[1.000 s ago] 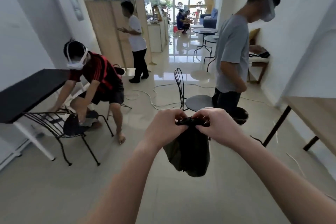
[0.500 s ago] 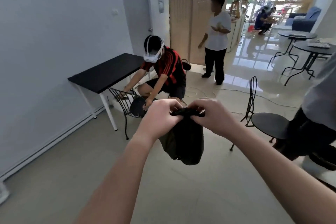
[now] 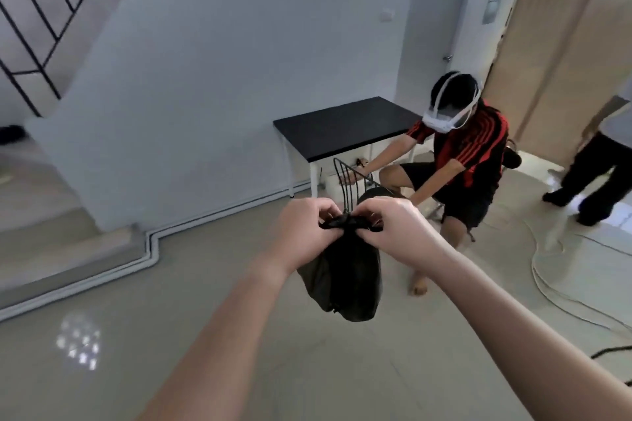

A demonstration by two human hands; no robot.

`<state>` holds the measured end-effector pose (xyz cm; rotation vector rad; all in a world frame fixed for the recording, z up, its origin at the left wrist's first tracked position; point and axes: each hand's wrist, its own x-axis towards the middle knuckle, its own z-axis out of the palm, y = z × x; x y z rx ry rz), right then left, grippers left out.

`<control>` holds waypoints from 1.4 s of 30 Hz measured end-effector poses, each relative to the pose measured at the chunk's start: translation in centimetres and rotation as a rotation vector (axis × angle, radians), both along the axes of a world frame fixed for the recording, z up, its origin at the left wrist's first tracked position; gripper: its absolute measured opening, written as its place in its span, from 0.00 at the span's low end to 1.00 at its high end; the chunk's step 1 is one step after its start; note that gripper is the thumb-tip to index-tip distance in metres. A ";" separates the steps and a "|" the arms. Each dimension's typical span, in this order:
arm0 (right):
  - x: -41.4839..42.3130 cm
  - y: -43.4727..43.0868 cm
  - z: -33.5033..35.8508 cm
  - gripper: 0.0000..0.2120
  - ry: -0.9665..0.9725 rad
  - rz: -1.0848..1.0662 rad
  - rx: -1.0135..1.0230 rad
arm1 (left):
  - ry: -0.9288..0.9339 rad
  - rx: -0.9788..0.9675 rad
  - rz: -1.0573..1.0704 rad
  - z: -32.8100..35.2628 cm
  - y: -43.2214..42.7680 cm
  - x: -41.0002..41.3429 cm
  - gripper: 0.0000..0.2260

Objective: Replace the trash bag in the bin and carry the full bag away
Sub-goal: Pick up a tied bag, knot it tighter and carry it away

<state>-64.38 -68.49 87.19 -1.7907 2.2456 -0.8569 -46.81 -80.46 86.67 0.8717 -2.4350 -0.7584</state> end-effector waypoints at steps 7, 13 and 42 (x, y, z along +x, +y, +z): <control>-0.8 -10.7 -1.3 0.11 0.018 0.197 0.064 | 0.016 0.026 0.211 -2.4 -6.9 0.9 0.05; 0.6 -20.9 -3.0 0.10 -0.015 0.296 0.112 | -0.040 0.013 0.285 -3.6 -14.9 3.1 0.07; 6.0 -75.9 -10.7 0.10 -0.130 0.472 0.171 | -0.099 0.149 0.475 -10.4 -66.6 9.0 0.05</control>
